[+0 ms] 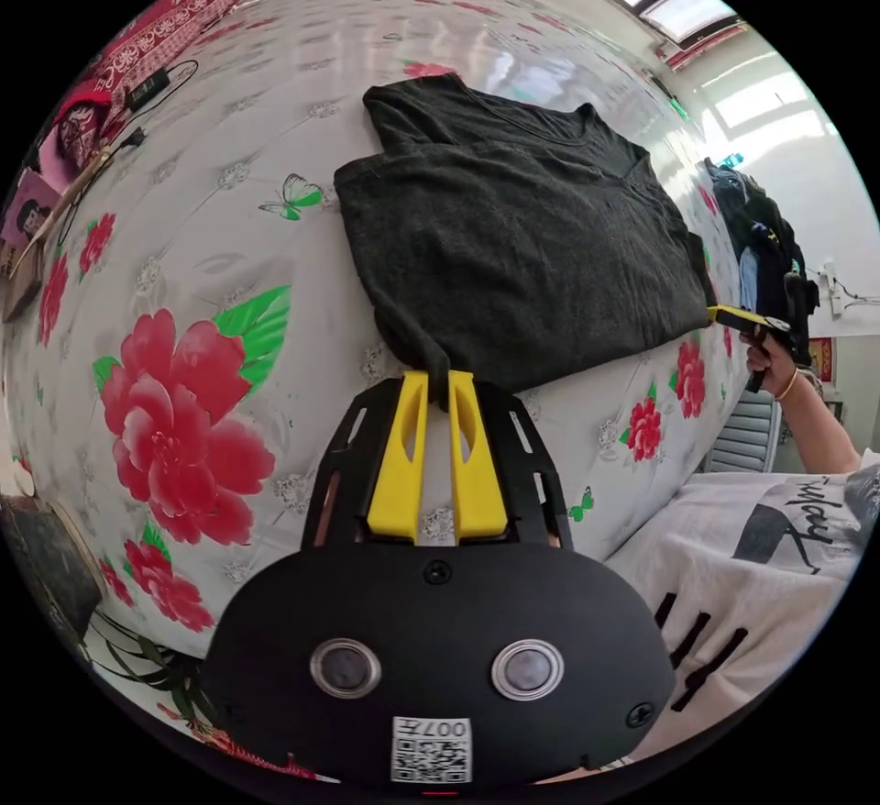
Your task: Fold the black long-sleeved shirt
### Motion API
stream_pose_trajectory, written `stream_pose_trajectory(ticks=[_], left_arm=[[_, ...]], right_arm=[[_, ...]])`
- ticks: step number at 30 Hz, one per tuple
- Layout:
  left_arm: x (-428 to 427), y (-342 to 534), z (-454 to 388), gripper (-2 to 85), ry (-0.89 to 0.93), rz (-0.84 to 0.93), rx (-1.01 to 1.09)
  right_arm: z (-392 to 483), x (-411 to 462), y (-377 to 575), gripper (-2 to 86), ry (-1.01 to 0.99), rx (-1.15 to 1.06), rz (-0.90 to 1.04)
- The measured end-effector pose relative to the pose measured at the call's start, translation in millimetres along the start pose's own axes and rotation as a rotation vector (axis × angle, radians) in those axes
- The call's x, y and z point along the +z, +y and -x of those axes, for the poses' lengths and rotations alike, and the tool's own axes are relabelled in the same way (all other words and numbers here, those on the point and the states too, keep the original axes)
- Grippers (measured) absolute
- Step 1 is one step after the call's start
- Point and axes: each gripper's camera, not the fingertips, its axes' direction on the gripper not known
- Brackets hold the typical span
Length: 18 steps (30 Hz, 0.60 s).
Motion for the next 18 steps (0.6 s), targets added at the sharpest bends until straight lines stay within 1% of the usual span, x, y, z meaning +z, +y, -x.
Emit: stream_pose_trajectory(ticks=[3,5,8,10,12,14,17,18], left_arm=[[-23.1,24.8,17.5,2.6,0.103,-0.081,-0.015],[-32.4,43.4,26.6,2.2,0.170,-0.114,-0.029],[-41.2,77.3,30.3,1.7,0.222,-0.099,-0.023],[-46.5,99.5,29.2,1.6,0.238,-0.076,-0.019],[-55.8,125.2,31.7,1.5,0.297,-0.057,-0.041],[-64.4,135.3,38.4,1.4,0.361,-0.056,-0.086],[-81.5,130.2,52.3,1.2,0.470,-0.083,-0.164],[-88.9,120.9,56.8,1.1,0.520,-0.106,-0.174]], right_arm=[[-16.8,-26.3,27.1,0.2,-0.055,0.019,-0.054],[-33.3,-46.7,55.5,0.1,-0.163,0.051,-0.100],[-46.3,-60.1,84.2,0.0,-0.232,0.086,-0.106],[-54.4,-69.8,112.3,-0.1,-0.263,0.096,-0.076],[-61.8,-77.5,130.4,-0.1,-0.316,0.113,-0.045],[-71.9,-87.9,142.7,-0.1,-0.399,0.164,-0.040],[-96.8,-103.8,143.4,-0.1,-0.654,0.356,-0.015],[-99.6,-107.0,140.6,-0.1,-0.694,0.381,-0.024]])
